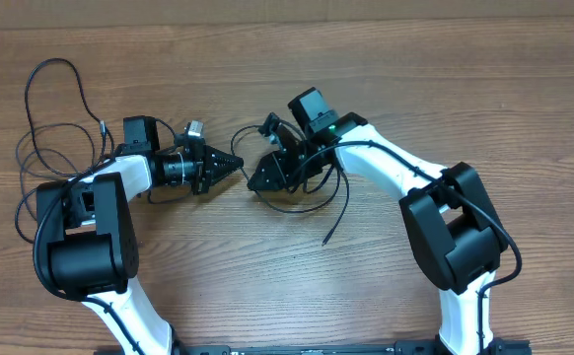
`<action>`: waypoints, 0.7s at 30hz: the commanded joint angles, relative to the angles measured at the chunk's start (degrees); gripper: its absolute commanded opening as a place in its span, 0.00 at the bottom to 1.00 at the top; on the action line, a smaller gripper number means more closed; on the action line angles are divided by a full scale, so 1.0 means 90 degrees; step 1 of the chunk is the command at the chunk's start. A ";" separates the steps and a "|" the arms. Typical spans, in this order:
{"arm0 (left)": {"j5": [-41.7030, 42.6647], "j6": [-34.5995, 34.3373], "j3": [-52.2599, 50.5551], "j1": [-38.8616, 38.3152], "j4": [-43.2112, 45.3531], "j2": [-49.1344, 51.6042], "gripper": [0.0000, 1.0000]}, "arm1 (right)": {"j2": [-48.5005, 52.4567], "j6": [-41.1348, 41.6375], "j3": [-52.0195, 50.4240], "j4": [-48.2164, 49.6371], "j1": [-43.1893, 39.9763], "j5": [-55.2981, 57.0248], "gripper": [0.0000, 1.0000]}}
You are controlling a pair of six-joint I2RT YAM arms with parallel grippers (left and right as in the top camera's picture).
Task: Untangle cables
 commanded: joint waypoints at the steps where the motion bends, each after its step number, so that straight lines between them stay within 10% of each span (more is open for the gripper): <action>1: 0.0255 -0.0024 -0.0036 -0.0019 0.0029 0.0061 0.04 | 0.0029 -0.0032 -0.0015 0.0051 0.0061 -0.0053 0.43; 11: 0.0248 -0.0109 -0.0036 -0.0287 0.0034 0.0061 0.05 | 0.0029 -0.0032 -0.0015 0.0100 0.0061 -0.0039 0.34; 21: -0.0017 -0.0109 -0.0036 -0.0391 0.0236 0.0061 0.10 | 0.0029 -0.0032 -0.0015 0.0095 0.0061 0.0107 0.04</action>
